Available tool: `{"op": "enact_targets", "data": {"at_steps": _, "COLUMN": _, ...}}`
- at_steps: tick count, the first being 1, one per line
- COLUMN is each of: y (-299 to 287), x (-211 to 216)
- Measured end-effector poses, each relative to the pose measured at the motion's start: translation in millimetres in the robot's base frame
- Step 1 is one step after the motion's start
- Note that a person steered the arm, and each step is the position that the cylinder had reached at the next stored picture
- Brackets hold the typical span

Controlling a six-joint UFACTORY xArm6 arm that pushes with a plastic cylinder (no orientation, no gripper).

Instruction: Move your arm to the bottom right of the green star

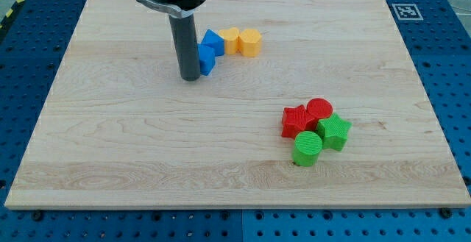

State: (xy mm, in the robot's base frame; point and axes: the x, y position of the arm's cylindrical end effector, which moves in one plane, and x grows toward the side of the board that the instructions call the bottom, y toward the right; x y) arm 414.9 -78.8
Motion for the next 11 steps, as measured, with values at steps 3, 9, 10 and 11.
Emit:
{"op": "enact_targets", "data": {"at_steps": 3, "y": 71.0, "x": 26.4}}
{"op": "enact_targets", "data": {"at_steps": 9, "y": 317.0, "x": 180.1}}
{"op": "enact_targets", "data": {"at_steps": 10, "y": 261.0, "x": 174.3}}
{"op": "enact_targets", "data": {"at_steps": 11, "y": 197.9, "x": 153.8}}
